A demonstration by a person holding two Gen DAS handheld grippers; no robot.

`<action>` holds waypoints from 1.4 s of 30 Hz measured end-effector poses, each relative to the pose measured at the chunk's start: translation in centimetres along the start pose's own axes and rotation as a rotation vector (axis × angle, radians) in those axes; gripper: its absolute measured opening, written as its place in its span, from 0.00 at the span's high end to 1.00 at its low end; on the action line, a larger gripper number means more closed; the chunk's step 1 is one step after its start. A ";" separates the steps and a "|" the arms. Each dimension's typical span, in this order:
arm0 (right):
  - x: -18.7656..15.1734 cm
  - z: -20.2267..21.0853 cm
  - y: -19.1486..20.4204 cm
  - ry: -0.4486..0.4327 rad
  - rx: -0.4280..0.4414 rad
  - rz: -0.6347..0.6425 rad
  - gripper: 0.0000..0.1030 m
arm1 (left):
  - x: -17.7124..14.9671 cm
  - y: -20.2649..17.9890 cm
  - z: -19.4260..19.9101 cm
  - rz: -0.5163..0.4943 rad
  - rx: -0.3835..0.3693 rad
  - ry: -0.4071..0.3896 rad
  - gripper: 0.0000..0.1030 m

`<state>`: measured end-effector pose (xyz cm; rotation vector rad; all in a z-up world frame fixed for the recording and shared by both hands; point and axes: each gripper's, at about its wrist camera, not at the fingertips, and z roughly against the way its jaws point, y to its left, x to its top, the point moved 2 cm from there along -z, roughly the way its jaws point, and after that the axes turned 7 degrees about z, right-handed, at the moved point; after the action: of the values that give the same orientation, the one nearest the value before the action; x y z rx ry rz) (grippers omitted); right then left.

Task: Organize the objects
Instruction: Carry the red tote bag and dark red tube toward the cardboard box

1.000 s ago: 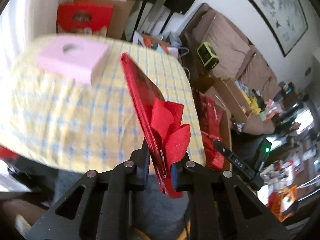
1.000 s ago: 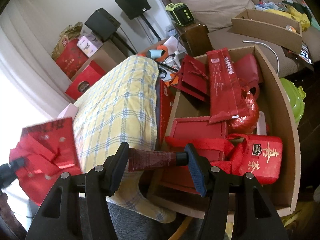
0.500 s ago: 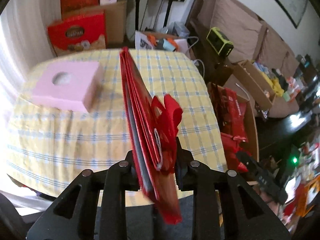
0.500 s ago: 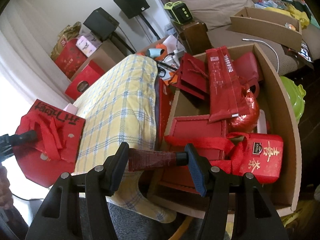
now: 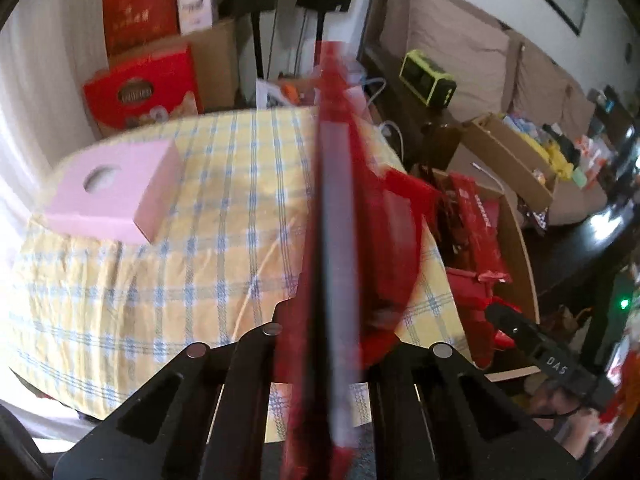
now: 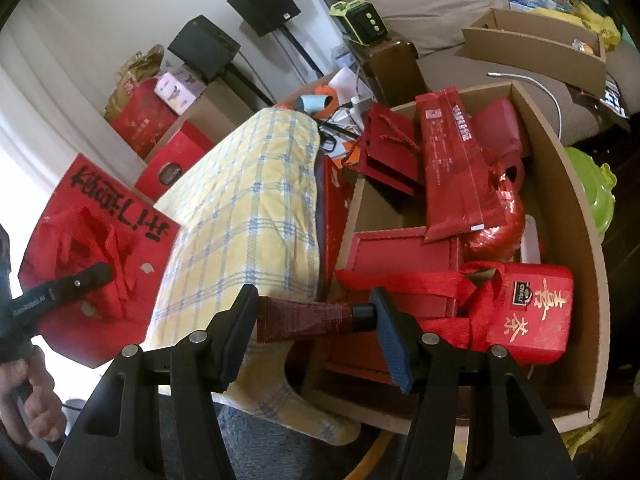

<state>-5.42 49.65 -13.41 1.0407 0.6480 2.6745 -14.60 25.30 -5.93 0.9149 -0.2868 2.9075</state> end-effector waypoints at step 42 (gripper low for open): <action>4.3 9.8 -6.2 -0.217 -0.386 0.178 0.43 | 3.7 -4.5 8.3 -0.093 -0.161 -0.329 0.94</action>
<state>-1.75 59.78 -7.34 1.2936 -0.0047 2.6241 -12.43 28.13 3.58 1.3350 -0.4775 2.5960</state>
